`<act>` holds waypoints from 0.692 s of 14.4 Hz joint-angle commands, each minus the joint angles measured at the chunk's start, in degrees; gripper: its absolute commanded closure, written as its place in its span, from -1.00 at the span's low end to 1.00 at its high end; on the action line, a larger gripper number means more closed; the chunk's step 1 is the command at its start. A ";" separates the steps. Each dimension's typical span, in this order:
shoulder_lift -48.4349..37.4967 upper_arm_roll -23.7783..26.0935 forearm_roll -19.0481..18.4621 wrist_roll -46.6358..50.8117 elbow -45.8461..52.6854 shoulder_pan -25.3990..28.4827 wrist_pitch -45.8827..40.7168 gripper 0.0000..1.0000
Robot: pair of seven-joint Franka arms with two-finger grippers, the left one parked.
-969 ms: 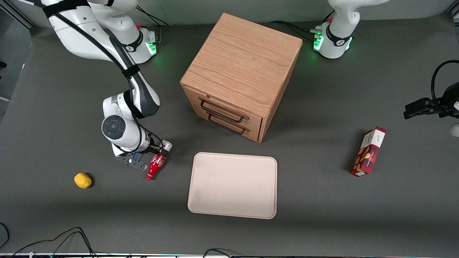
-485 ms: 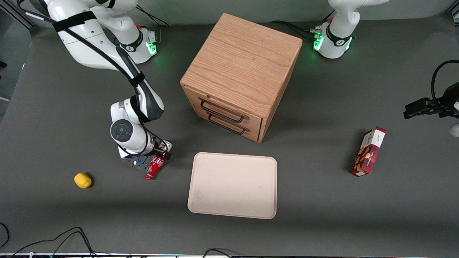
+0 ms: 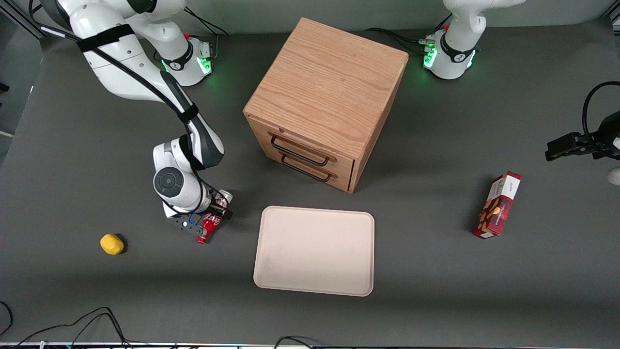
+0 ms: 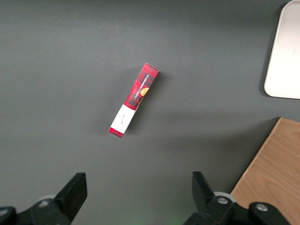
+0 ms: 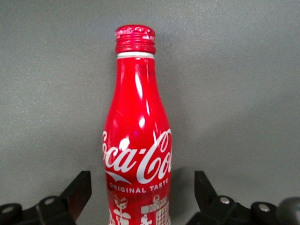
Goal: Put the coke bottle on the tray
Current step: 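Close the right gripper around the bottle's body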
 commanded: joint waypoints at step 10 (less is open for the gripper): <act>0.57 -0.30 -3.72 4.95 1.35 0.37 0.82 1.00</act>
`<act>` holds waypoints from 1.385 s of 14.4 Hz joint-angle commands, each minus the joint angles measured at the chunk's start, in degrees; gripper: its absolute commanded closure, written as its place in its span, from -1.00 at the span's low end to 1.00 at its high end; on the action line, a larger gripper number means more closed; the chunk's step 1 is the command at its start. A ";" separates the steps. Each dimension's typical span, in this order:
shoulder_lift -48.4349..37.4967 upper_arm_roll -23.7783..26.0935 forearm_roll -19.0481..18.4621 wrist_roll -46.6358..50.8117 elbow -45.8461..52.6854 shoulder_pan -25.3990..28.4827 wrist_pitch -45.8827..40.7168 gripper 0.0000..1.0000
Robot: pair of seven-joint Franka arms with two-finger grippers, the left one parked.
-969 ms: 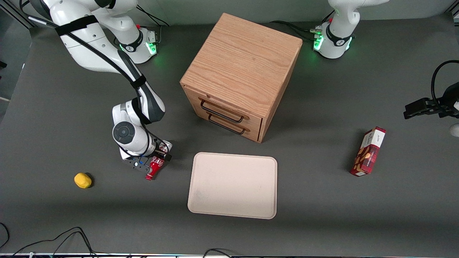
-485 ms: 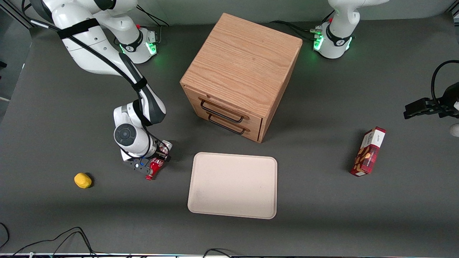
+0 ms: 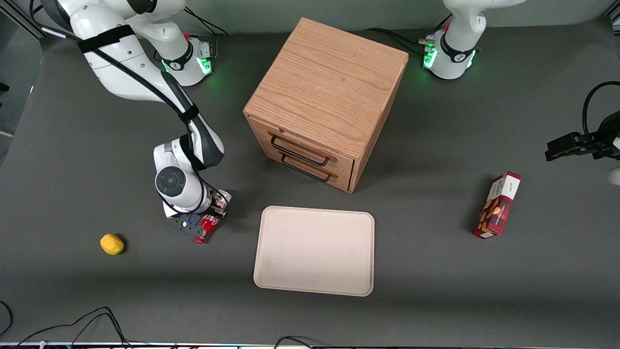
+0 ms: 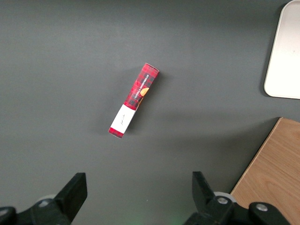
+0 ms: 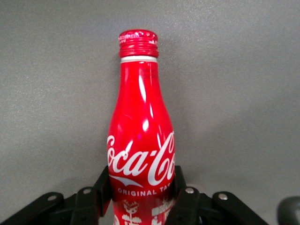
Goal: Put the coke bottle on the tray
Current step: 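Close the right gripper around the bottle's body, then lift the bottle off the table with the right gripper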
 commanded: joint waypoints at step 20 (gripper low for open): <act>-21.73 0.47 5.35 -8.81 29.04 -1.84 -55.44 1.00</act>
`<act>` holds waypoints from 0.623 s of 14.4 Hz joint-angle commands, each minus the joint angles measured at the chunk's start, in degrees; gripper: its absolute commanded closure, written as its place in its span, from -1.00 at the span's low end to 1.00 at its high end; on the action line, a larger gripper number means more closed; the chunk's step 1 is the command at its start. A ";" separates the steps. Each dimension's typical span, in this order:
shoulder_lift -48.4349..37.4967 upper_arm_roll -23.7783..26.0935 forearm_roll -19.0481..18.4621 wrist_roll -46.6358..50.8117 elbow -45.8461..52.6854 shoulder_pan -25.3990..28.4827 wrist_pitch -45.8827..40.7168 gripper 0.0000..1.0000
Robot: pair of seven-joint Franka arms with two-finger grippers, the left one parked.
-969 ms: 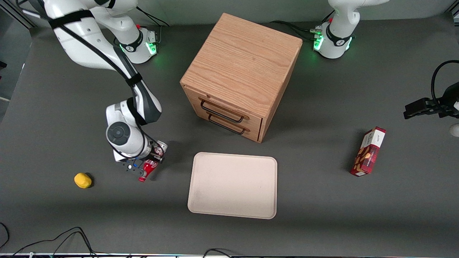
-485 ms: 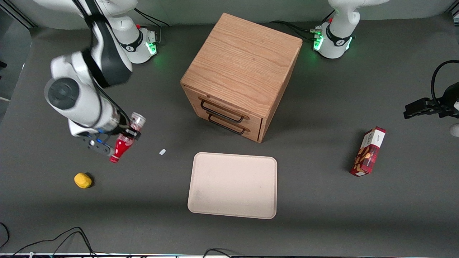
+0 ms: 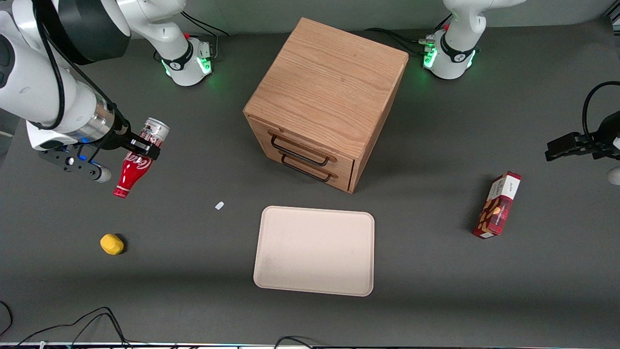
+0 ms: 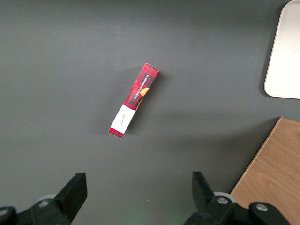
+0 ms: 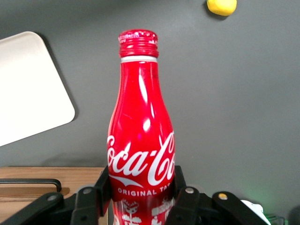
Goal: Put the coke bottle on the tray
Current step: 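Lift the bottle off the table with the right gripper, then carry the bottle over the cream tray with the right gripper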
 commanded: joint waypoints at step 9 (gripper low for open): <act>39.82 1.35 0.66 -7.64 35.17 5.16 9.56 1.00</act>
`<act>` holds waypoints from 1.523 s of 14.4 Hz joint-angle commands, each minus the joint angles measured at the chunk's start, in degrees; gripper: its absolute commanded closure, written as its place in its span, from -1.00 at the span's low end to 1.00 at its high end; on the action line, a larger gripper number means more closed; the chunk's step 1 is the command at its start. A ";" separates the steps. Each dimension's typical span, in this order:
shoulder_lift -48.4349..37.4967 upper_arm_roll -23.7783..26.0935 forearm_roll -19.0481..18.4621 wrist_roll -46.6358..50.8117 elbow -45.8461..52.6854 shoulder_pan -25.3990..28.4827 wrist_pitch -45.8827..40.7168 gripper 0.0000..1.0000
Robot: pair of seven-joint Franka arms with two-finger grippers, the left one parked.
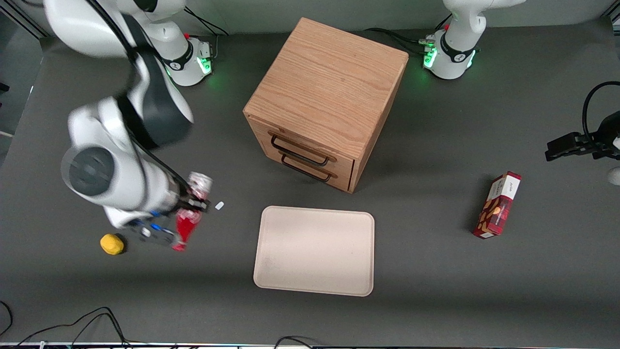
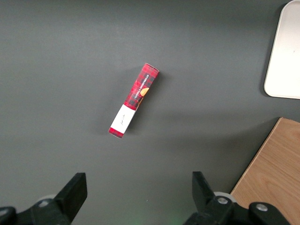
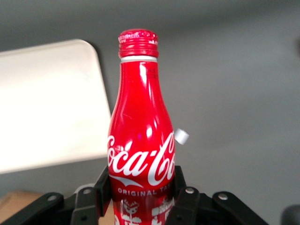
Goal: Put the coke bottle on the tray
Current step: 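Carry the bottle over the cream tray with the right gripper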
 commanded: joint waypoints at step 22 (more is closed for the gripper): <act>24.08 -1.86 -0.14 -4.59 7.89 7.36 24.96 0.55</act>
